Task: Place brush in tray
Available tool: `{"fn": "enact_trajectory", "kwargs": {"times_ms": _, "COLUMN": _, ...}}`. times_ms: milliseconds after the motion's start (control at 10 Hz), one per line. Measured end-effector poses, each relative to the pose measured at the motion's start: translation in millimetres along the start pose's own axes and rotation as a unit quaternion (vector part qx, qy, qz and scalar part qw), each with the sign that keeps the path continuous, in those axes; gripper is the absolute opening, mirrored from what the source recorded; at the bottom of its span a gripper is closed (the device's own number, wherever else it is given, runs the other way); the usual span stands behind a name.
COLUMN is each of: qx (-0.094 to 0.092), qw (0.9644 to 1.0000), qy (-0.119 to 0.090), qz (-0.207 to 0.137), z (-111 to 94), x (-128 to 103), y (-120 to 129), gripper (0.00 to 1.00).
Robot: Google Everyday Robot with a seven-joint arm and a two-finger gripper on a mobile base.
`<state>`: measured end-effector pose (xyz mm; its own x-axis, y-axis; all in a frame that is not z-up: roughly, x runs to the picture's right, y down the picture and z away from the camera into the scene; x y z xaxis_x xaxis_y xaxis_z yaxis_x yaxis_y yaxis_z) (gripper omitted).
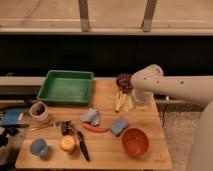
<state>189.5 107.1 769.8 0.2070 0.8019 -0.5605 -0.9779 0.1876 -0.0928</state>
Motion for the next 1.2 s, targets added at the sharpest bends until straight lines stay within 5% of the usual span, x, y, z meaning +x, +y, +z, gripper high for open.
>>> {"fn": "enact_trajectory", "kwargs": {"times_ms": 400, "qx": 0.007, "qw": 1.0, "qy": 0.0, "qz": -0.006, "z": -0.5, "x": -0.2, "y": 0.6, "gripper": 0.8}}
{"fn": "enact_trajectory", "kwargs": {"times_ms": 600, "qx": 0.012, "qw": 0.9991, "qy": 0.001, "qz": -0.041, "z": -0.8, "x": -3.7, "y": 19.2, "gripper": 0.8}}
{"fn": "enact_trajectory", "kwargs": {"times_ms": 900, "qx": 0.015, "qw": 0.9944, "qy": 0.001, "qz": -0.104, "z": -2.2, "x": -21.3, "y": 72.8, "gripper": 0.8}}
{"fn": "enact_trajectory", "kwargs": {"times_ms": 1200, "qx": 0.0, "qw": 0.9801, "qy": -0.009, "qz": -0.198, "z": -12.8, "x": -33.8, "y": 174.7, "gripper": 0.8}}
